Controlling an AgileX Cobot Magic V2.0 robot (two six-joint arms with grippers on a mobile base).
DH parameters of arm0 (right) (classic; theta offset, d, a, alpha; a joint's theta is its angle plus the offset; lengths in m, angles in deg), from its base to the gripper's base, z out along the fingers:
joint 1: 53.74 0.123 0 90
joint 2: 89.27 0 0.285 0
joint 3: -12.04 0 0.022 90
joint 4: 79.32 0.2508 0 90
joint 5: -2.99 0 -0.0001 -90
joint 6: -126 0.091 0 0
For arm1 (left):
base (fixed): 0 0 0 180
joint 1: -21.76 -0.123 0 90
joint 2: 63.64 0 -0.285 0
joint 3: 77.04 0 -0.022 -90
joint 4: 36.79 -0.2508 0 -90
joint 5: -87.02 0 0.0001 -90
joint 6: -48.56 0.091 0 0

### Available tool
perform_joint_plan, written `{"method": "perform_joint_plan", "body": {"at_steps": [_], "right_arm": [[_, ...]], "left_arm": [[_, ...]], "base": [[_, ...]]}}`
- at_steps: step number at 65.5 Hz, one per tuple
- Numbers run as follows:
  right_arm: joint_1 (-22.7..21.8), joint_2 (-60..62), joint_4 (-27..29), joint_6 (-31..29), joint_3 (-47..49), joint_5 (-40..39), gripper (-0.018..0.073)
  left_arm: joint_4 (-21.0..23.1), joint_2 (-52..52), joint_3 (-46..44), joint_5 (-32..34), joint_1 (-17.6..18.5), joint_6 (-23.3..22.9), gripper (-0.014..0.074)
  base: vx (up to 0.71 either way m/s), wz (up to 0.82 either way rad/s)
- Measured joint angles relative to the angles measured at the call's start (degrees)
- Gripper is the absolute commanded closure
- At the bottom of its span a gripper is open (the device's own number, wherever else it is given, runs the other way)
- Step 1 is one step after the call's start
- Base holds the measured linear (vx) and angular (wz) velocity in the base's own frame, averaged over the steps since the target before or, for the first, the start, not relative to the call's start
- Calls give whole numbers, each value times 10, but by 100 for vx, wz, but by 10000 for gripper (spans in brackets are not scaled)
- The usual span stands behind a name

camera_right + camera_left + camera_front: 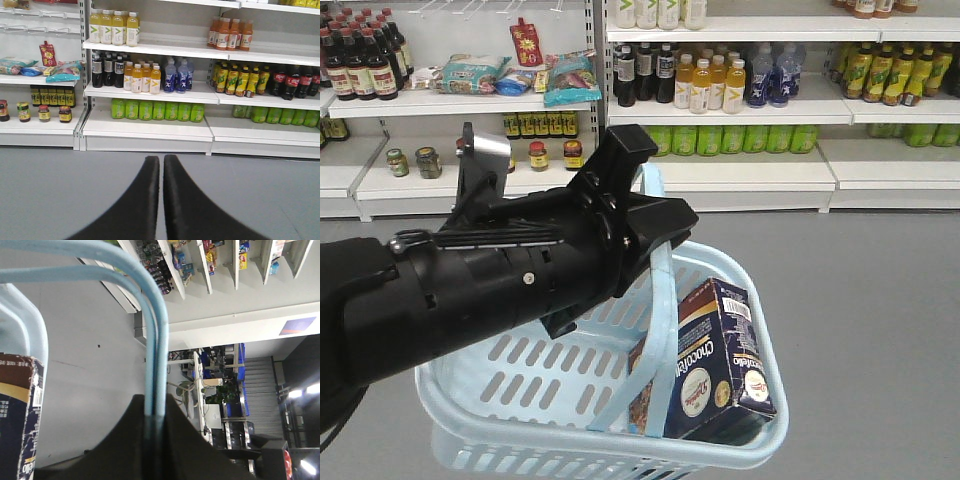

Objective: Left arm holds basket, right arm returns cookies
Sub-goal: 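Drive the base toward the drink shelves holding the basket in the left gripper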

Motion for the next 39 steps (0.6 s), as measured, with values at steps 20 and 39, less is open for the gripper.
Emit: {"method": "perform_joint_plan", "body": {"at_steps": [20,39], "right_arm": [[0,0,0,0,0,1,565],[0,0,0,0,0,1,565]], "left_arm": [[0,0,0,1,0,0,599],[0,1,0,0,0,0,599]], "base": [[54,-2],[53,-3]]}}
